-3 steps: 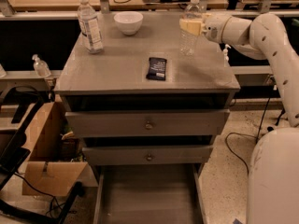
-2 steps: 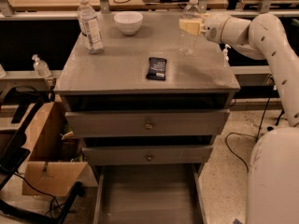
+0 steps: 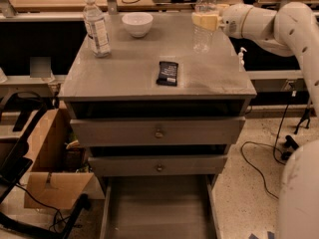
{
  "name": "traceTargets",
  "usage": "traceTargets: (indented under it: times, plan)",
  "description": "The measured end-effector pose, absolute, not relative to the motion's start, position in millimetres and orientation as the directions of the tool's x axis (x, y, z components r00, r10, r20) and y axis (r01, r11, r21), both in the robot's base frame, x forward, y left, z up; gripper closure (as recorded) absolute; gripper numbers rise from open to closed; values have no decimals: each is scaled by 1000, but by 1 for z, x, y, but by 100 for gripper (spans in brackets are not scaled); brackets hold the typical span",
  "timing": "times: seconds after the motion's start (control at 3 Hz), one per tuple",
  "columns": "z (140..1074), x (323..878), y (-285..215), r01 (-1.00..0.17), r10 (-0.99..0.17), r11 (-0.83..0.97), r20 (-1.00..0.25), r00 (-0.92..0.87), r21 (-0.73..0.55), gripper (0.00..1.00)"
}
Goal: Place water bottle into bottom drawer
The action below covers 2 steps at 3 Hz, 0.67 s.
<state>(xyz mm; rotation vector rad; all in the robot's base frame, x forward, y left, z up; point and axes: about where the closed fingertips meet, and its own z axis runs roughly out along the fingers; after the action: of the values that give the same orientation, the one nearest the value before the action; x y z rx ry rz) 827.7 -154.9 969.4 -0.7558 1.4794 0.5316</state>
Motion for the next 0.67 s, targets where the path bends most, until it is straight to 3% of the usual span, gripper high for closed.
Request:
traceTargets:
  times: [0.33,0.67]
  plan:
    - [1028,754,-158,-706,-157,670,-973,168,-230,100]
    - [1042,692,-163,-683,-153,685,-966,207,-255,100]
